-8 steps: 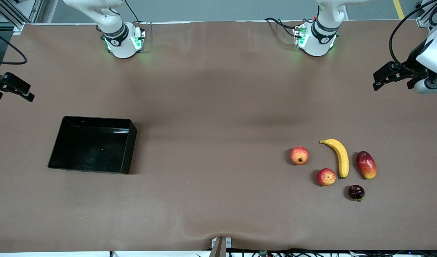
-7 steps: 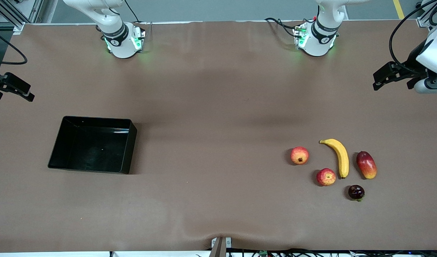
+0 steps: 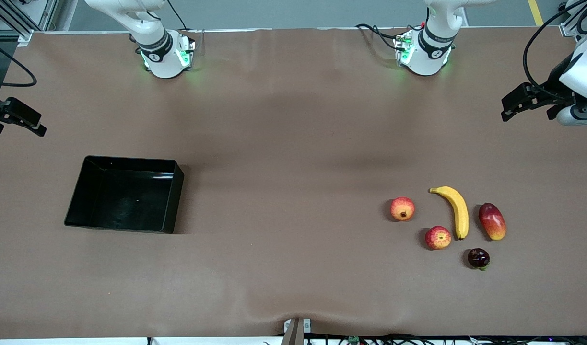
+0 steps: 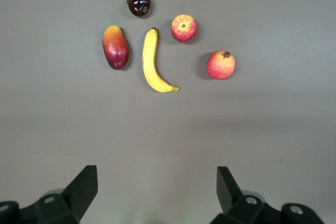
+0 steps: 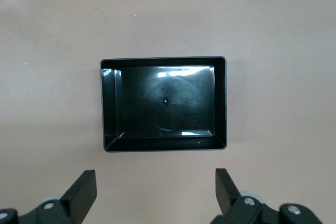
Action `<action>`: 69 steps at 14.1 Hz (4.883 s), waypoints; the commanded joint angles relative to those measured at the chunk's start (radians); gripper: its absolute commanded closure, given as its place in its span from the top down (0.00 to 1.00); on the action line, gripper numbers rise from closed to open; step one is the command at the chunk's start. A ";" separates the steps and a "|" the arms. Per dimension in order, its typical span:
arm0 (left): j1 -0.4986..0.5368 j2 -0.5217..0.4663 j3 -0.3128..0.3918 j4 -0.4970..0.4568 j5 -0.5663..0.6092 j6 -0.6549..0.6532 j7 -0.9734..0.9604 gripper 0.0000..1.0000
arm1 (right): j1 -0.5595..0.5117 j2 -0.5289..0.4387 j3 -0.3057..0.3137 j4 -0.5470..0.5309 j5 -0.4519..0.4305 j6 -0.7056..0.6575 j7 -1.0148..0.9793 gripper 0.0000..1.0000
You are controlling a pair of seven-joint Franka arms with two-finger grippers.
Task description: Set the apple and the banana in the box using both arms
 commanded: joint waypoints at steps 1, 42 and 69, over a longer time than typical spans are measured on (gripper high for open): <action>0.003 0.051 0.001 0.050 -0.013 -0.020 0.005 1.00 | 0.007 0.013 -0.003 0.024 -0.008 -0.013 0.017 1.00; -0.004 0.825 0.004 0.040 -0.002 0.908 0.008 1.00 | -0.012 0.209 -0.008 0.090 -0.027 0.049 0.010 1.00; -0.001 0.799 -0.002 0.013 -0.001 0.833 0.011 0.51 | -0.213 0.543 -0.008 -0.154 -0.020 0.480 -0.197 1.00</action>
